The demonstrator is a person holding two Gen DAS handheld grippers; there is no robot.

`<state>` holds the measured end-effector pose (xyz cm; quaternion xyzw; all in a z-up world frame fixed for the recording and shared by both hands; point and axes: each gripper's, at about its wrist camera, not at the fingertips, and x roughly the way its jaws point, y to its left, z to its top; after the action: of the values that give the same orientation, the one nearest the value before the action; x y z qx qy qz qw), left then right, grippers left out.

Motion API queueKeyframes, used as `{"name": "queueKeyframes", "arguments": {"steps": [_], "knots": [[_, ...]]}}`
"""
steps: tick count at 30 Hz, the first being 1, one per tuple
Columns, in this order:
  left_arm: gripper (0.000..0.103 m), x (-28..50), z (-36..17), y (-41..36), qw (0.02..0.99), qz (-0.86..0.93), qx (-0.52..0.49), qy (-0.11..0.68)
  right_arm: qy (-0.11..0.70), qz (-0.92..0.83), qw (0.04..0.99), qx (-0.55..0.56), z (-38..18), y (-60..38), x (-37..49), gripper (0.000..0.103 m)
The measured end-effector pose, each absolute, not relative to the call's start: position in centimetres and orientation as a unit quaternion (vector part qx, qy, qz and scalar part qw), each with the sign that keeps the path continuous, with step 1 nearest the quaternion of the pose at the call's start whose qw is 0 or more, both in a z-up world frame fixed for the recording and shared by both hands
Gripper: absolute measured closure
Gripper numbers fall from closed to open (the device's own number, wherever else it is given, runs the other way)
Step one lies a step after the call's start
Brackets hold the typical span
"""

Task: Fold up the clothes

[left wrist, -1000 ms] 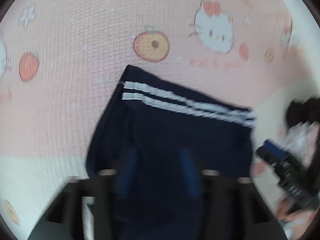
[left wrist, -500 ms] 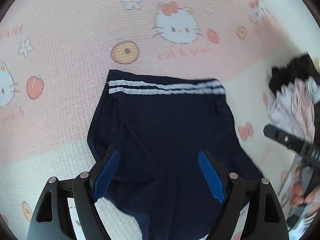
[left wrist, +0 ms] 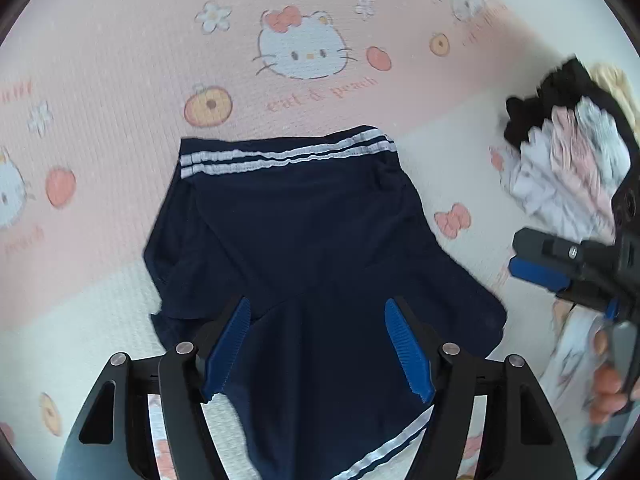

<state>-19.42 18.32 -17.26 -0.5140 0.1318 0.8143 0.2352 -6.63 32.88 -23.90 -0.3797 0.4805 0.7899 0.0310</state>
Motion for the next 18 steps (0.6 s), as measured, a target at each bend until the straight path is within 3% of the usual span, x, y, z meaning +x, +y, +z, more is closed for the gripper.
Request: {"name": "queueKeyframes", "arguments": {"steps": [13,18], "knots": [[0.035,-13.2,-18.2,19.9,0.211,0.812,-0.411,0.356,0.466,0.785,0.013,-0.407,-24.1,32.0,-6.9,0.038],[0.035,-11.4,-19.0,20.4,0.219,0.798,-0.395,0.398,0.489,0.768,0.024,-0.412,-24.6,32.6,-6.3,0.038]]}}
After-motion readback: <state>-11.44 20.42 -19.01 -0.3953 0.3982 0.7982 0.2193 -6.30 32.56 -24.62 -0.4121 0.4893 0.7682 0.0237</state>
